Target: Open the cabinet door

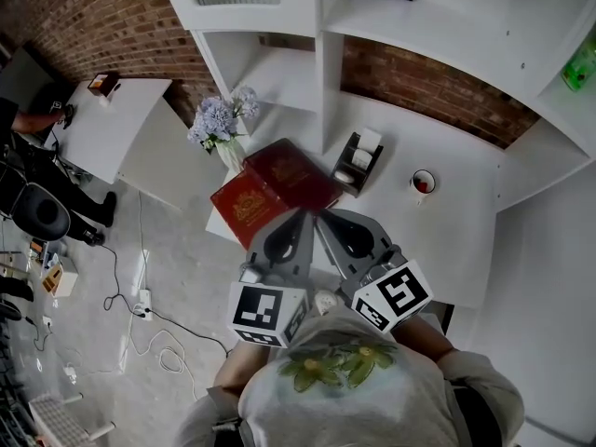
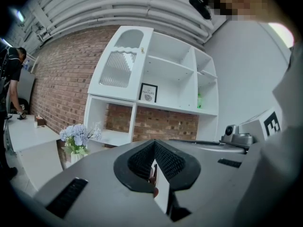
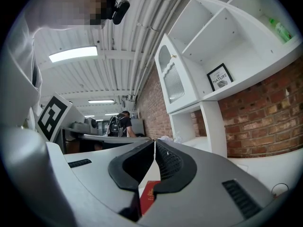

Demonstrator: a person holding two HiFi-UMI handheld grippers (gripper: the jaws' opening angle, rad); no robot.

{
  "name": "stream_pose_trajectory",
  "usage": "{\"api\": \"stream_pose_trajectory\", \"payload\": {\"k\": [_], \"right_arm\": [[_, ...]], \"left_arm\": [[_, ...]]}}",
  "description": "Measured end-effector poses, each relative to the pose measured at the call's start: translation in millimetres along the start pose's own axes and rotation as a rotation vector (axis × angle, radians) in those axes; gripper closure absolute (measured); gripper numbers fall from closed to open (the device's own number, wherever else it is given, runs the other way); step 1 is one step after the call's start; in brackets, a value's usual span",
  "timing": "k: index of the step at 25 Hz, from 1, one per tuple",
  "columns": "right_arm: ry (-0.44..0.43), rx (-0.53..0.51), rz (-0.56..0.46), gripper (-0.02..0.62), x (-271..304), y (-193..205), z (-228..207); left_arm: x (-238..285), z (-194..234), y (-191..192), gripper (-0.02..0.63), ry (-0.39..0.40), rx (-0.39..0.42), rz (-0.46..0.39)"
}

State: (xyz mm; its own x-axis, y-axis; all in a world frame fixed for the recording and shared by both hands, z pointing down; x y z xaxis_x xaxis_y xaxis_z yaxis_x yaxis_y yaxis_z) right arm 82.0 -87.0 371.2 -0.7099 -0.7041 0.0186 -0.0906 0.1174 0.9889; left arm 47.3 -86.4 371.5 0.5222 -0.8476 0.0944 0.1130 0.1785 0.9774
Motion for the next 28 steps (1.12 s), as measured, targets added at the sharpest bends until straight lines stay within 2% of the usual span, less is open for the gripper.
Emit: {"api": "stream_pose_trajectory", "payload": {"k": [15,23,28], "right_arm": [[0.060,0.007,-0.031,0.571,74,-32,-35],[0.052,-0.006,-0.023,0.571,109,-40,-51],[0.076,-0.031,-0.038,0.571,126,-56,-65]], "left_arm": [[46,51,-30,0.595,0.119,0.033,0.020],[63,80,-38,0.595,0.134,0.031,0.003],[71,92,-44,0.595,0.146,0.022,-0.002]]}}
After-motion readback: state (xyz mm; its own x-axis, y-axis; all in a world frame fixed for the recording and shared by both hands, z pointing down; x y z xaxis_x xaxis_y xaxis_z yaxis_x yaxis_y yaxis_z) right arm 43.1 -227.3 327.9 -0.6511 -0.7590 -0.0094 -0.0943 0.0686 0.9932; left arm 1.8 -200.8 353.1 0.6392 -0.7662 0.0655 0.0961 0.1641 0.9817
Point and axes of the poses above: the fingertips, and each gripper's own axes: x forward along the fingers, z to its left, y out of its underside, the point moved 1 cm from there along -x, backward along the fingers, and after that the axes turned 11 degrees about y, right-handed, at the moved point
